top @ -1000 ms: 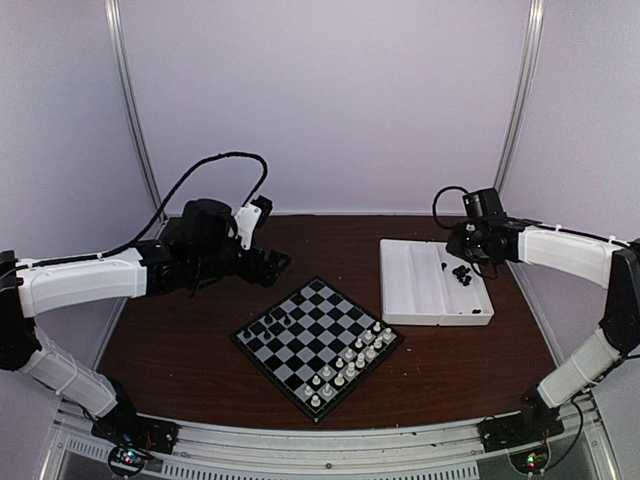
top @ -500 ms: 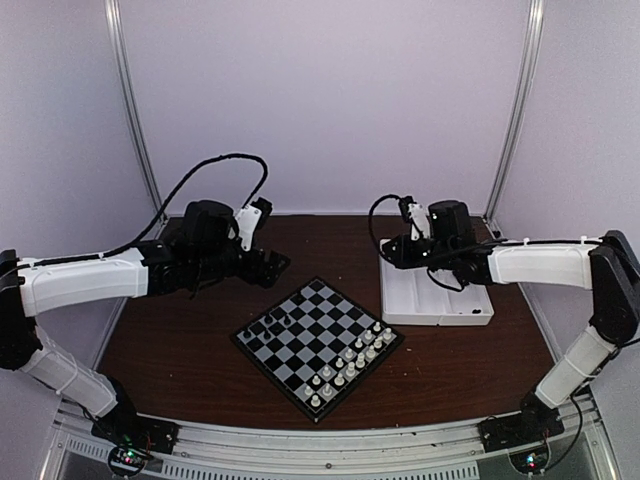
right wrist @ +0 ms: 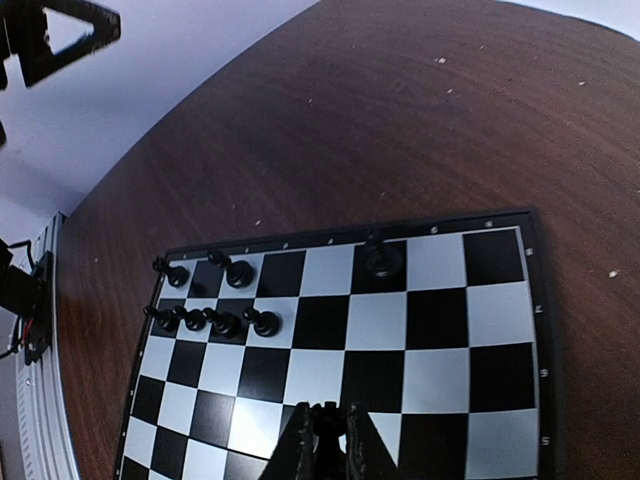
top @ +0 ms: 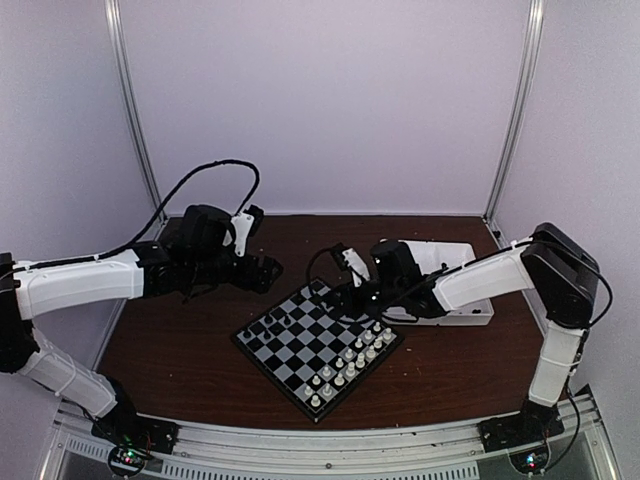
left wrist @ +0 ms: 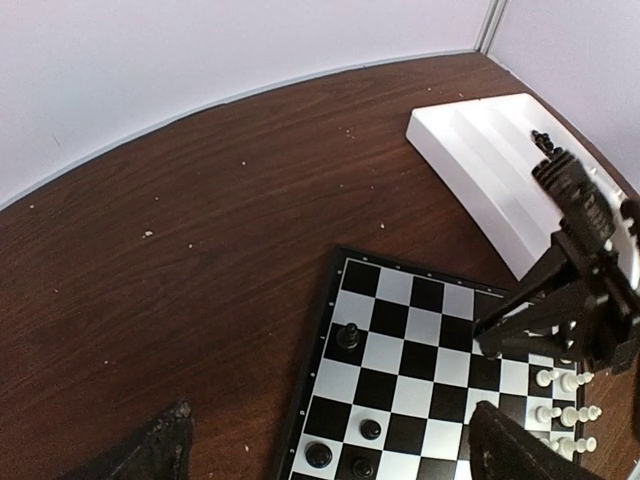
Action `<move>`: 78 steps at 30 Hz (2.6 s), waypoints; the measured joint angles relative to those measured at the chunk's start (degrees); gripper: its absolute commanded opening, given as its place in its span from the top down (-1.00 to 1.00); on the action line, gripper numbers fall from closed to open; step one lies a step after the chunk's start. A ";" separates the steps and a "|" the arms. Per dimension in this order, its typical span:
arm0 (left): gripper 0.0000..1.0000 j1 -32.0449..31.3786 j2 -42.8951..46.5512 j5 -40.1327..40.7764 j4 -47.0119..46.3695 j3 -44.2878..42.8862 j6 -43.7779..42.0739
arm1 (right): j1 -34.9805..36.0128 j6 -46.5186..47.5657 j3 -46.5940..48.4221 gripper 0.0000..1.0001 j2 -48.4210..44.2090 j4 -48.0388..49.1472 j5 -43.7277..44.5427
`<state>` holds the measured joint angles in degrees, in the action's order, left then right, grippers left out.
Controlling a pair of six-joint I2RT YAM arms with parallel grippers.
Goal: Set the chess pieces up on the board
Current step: Place the chess piece on the chessboard, then pick up the chess piece from the chessboard.
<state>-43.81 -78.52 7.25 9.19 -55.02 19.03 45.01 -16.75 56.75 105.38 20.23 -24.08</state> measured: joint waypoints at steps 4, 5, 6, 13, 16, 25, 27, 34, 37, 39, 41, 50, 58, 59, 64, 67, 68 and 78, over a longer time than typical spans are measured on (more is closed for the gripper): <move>-0.91 0.00 0.37 0.07 1.20 0.26 0.52 | 2.32 1.55 1.25 0.74 3.67 0.09 -0.04; -0.91 0.00 0.37 0.07 1.64 0.26 0.57 | 2.67 1.99 1.46 0.74 4.20 -0.04 -0.02; -0.91 0.00 0.37 0.07 1.86 0.26 0.59 | 2.89 2.29 1.62 0.73 4.50 -0.17 0.04; -0.91 0.00 0.37 0.24 2.51 0.26 0.59 | 4.04 6.16 3.32 0.69 5.27 -3.17 1.25; -0.92 0.00 0.37 0.31 2.51 0.26 0.59 | 4.26 7.82 4.70 0.69 5.68 -4.94 2.08; -0.91 0.00 0.37 0.48 2.67 0.26 0.57 | 4.52 11.02 6.84 0.64 7.85 -9.44 3.85; -0.92 0.00 0.37 0.48 2.91 0.26 0.57 | 4.52 11.21 6.84 0.62 7.85 -9.79 4.07; -0.91 0.00 0.09 0.37 3.02 0.26 -0.83 | 4.52 11.67 6.84 0.53 6.73 -11.61 5.01; -0.91 0.00 -0.68 0.44 3.48 0.13 -1.81 | 4.50 11.93 6.97 0.43 5.11 -12.59 5.29; -0.91 0.00 -1.29 0.55 3.98 0.04 -2.23 | 4.50 12.37 7.91 0.38 4.70 -13.51 5.51; -0.89 0.00 -1.57 0.98 4.48 0.04 -2.45 | 4.50 12.52 8.98 0.29 4.68 -14.08 5.90; -0.88 0.66 -1.40 5.73 5.86 -0.15 -1.36 | 4.46 11.82 11.87 0.38 6.64 -16.70 8.50; -0.88 0.98 -0.15 7.17 5.92 -0.15 -1.27 | 4.09 10.82 13.31 0.46 9.33 -20.26 11.15; -0.88 0.98 -0.15 7.19 5.92 -0.15 -1.27 | 4.09 10.78 13.42 0.48 9.53 -20.61 11.34; -0.88 0.98 -0.15 7.19 5.95 -0.15 -1.27 | 3.96 10.29 13.88 0.55 10.34 -21.00 12.33; -0.88 0.98 -0.15 7.21 5.95 -0.15 -1.27 | 3.82 10.14 14.03 0.47 10.36 -21.27 12.81; -0.88 0.98 -0.15 7.23 5.95 -0.15 -1.27 | 3.78 10.14 14.03 0.42 10.38 -21.40 13.03; -0.88 1.03 -0.15 7.39 5.95 -0.15 -1.29 | 3.43 10.10 14.56 0.58 10.49 -22.25 13.66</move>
<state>-42.78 -78.67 14.63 15.14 -55.18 17.74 48.45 -6.66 71.31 115.87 -2.02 -10.41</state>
